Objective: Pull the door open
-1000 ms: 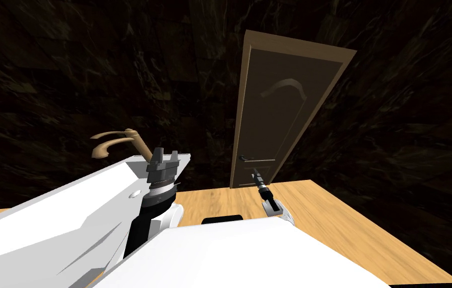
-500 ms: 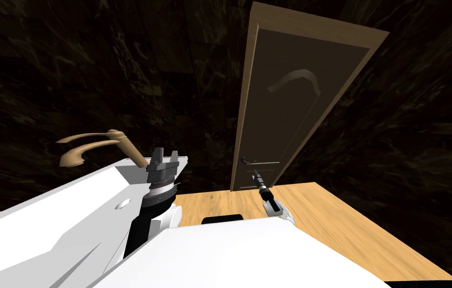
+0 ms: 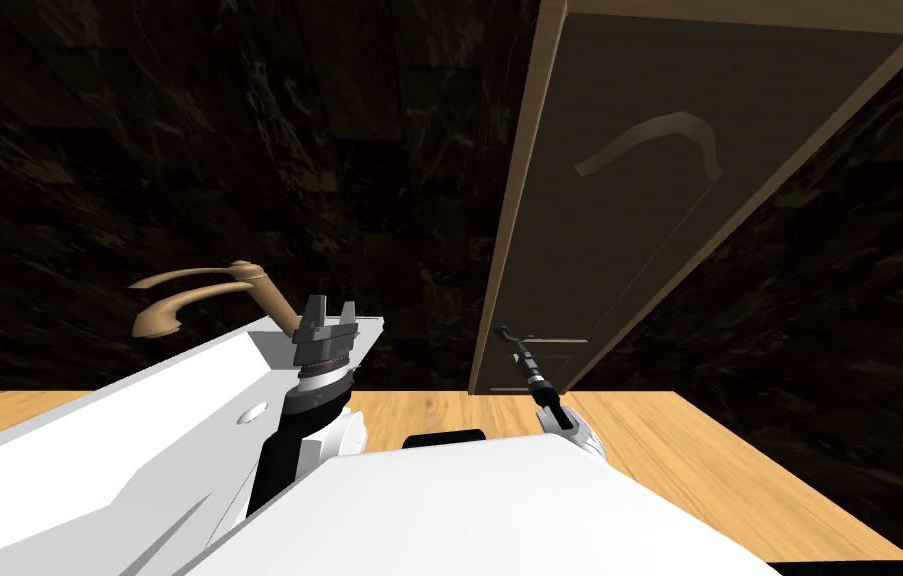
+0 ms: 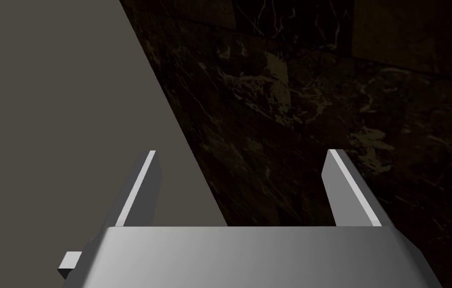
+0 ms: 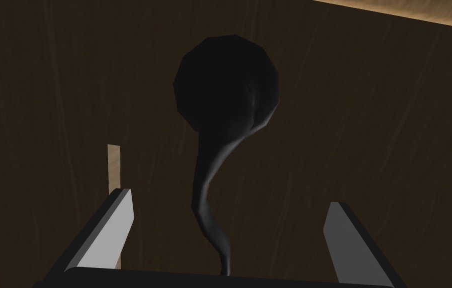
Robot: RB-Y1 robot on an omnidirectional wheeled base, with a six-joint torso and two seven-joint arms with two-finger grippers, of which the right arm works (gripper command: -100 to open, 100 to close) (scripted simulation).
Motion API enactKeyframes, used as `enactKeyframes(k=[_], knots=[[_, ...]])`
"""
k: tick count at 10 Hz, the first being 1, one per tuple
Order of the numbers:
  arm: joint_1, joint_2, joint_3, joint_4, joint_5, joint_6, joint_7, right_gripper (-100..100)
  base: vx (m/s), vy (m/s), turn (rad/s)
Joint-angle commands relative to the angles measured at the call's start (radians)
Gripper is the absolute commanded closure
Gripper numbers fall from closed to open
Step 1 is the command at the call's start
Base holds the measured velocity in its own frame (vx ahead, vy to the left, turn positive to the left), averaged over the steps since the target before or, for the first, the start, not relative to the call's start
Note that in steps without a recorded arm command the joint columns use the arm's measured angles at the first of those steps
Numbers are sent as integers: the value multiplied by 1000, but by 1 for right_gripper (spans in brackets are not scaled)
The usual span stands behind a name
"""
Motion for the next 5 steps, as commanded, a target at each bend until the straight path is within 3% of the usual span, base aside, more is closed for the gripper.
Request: enactKeyframes(k=[1,3,4,5], knots=[[15,-16,-18,13,-13,-16,-7,-100,196,14,142],[15,-16,-18,13,-13,-16,-7,-100,93,8,26],[19,-34,-35,38,-26,-33,-13,-100,110,20,160],[20,-39,-40,45,-29,-38,-15,-100,143,10,134]])
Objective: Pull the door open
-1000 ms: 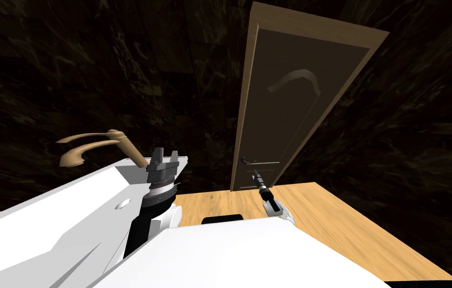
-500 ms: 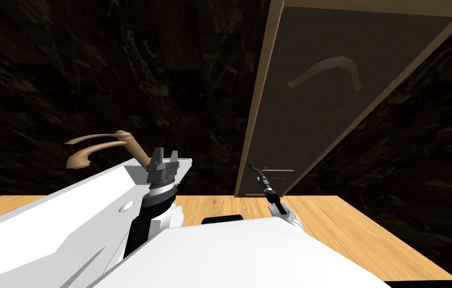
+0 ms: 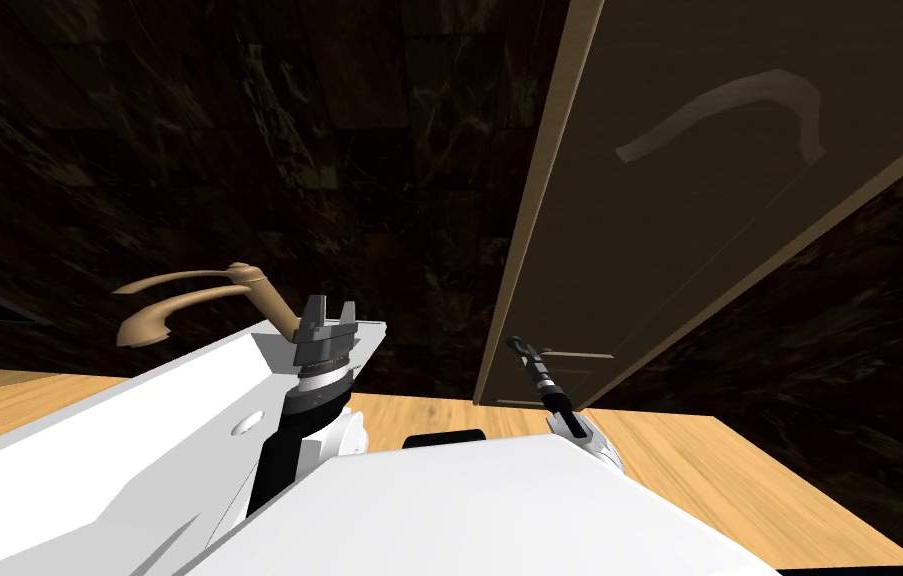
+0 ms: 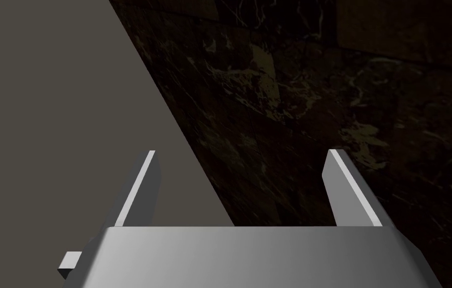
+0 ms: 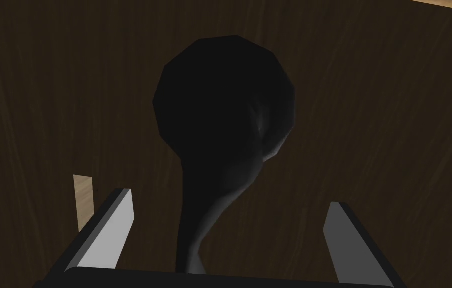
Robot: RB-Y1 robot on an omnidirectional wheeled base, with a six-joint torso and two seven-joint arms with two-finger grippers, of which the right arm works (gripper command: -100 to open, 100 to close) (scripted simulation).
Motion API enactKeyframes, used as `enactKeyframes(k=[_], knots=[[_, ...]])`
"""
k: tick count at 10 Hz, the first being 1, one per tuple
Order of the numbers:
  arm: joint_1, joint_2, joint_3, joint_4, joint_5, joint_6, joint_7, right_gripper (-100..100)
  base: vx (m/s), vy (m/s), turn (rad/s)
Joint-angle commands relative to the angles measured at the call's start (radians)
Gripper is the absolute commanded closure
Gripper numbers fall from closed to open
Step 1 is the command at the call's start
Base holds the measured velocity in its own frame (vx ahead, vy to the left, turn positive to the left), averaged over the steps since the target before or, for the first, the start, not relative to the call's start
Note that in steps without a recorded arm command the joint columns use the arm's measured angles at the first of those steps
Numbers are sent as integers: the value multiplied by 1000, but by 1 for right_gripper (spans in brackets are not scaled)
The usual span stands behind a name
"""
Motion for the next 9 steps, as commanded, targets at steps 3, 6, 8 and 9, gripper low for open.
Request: enactKeyframes(k=[3,6,8,9], knots=[[-9,-4,-4,25,-3,-11,0,100,37,-1,7],[-9,-4,-4,25,-3,-11,0,100,-5,-3,-1],[-9,-4,-4,25,-3,-11,0,100,0,0,0],[6,-17,3,28,3,-30,-19,100,-109,-53,157]])
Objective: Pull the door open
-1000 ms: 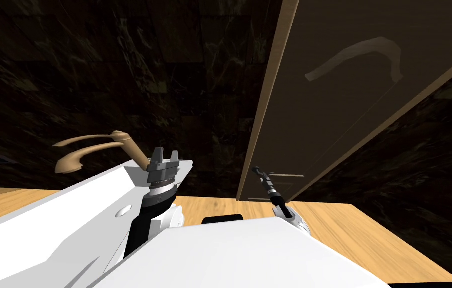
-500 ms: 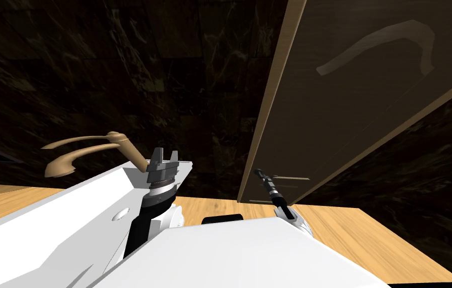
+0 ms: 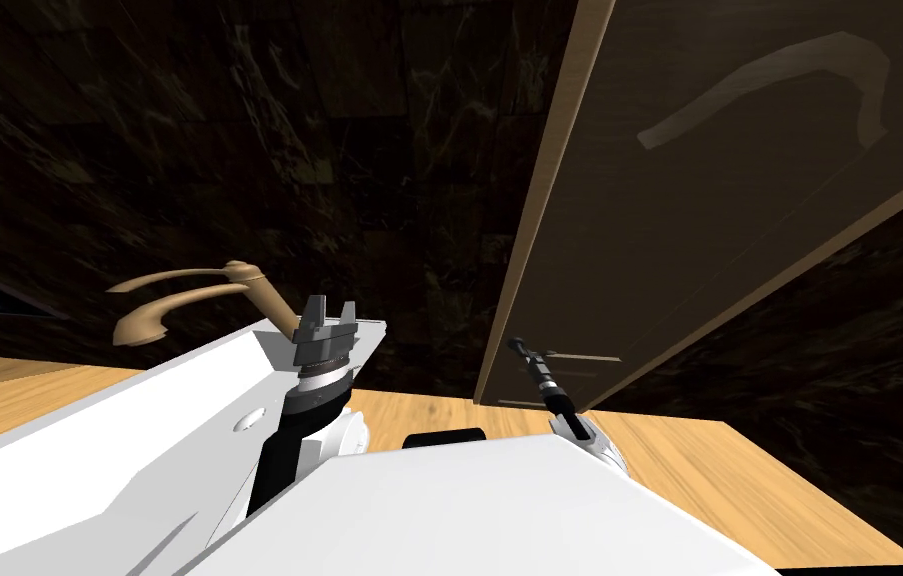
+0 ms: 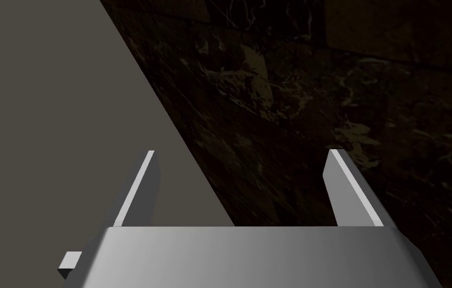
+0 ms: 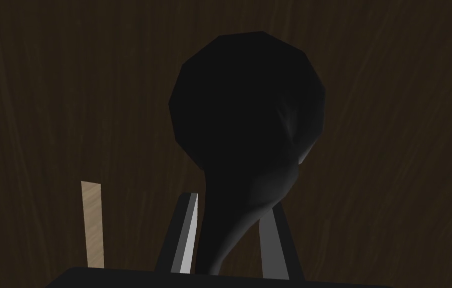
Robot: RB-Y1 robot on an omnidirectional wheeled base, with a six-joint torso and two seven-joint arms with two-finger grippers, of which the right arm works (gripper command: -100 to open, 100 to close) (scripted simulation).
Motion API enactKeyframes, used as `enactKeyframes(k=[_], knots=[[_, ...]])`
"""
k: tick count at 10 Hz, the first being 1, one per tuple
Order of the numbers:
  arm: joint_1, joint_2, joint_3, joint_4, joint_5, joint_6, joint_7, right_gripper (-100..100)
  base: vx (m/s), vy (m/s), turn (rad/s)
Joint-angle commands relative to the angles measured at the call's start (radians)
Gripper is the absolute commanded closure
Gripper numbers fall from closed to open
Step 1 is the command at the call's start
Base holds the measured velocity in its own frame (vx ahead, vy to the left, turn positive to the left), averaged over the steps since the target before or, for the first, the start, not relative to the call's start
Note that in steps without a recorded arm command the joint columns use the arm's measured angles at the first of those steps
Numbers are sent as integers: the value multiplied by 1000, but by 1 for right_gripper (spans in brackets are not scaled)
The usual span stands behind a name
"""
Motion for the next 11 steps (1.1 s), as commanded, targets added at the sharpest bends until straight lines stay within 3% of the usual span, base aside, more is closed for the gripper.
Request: enactKeyframes(k=[1,7,8,9,10,11], knots=[[14,-9,8,-2,6,-18,-15,100,-166,-68,135],[79,-69,41,0,31,-116,-91,100,-203,-65,143],[84,-73,44,0,33,-122,-97,100,-169,-48,89],[82,-68,44,-2,32,-109,-93,100,-68,-15,10],[100,-78,46,7,37,-141,-106,100,-122,-49,173],[105,-81,46,9,38,-150,-110,100,-160,-79,145]])
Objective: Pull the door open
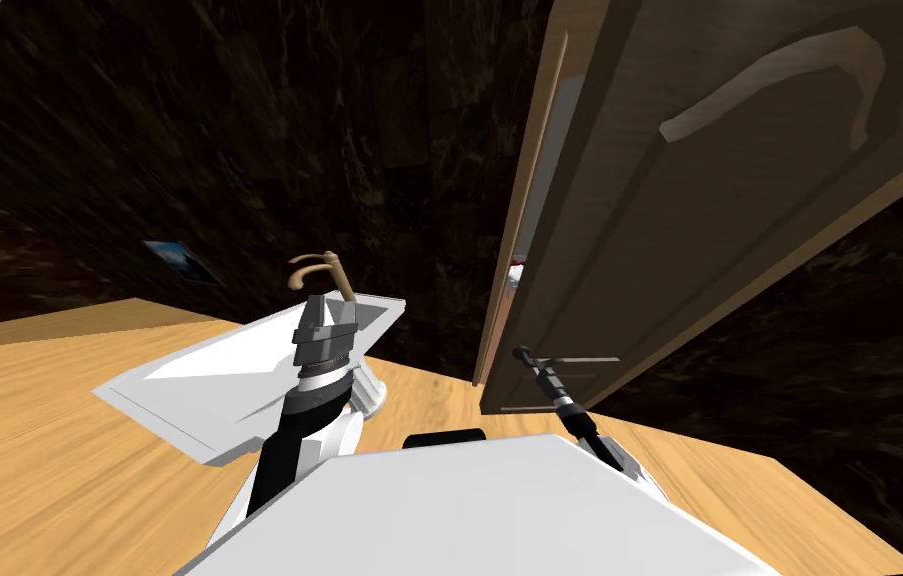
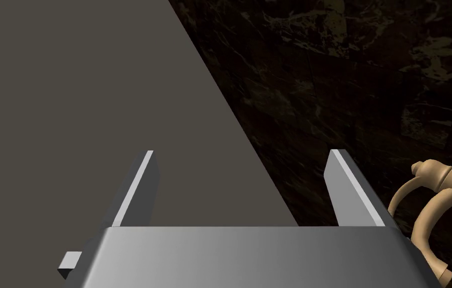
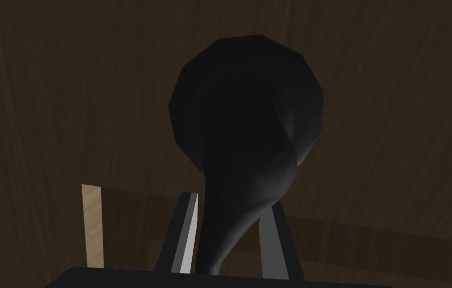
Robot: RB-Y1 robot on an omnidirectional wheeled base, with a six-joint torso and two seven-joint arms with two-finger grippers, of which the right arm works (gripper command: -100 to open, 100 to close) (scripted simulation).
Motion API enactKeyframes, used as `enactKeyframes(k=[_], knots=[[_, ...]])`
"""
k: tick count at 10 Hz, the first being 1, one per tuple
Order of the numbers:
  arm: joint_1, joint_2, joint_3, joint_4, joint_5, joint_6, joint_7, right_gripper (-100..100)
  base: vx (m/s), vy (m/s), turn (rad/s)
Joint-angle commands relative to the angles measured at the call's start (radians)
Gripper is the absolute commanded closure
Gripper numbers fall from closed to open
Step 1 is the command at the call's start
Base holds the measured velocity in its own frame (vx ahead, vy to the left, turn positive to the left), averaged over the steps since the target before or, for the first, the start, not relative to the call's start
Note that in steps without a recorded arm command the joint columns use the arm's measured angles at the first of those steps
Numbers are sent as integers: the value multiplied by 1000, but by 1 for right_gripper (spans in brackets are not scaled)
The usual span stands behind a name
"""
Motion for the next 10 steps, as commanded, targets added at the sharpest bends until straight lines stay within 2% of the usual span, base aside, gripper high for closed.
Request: enactKeyframes(k=[1,2,6,7,8,9,10], knots=[[15,-11,1,9,5,-35,-11,100,-179,-65,144],[21,-15,1,11,6,-46,-15,100,-163,-69,122],[66,-48,2,29,19,-135,-48,100,-191,-75,164],[73,-52,2,32,21,-147,-53,100,-207,-57,116],[59,-47,7,41,21,-138,-50,100,-92,-21,19],[72,-53,7,52,26,-166,-58,100,-162,-32,159],[74,-55,6,55,27,-173,-59,100,-207,-71,192]])
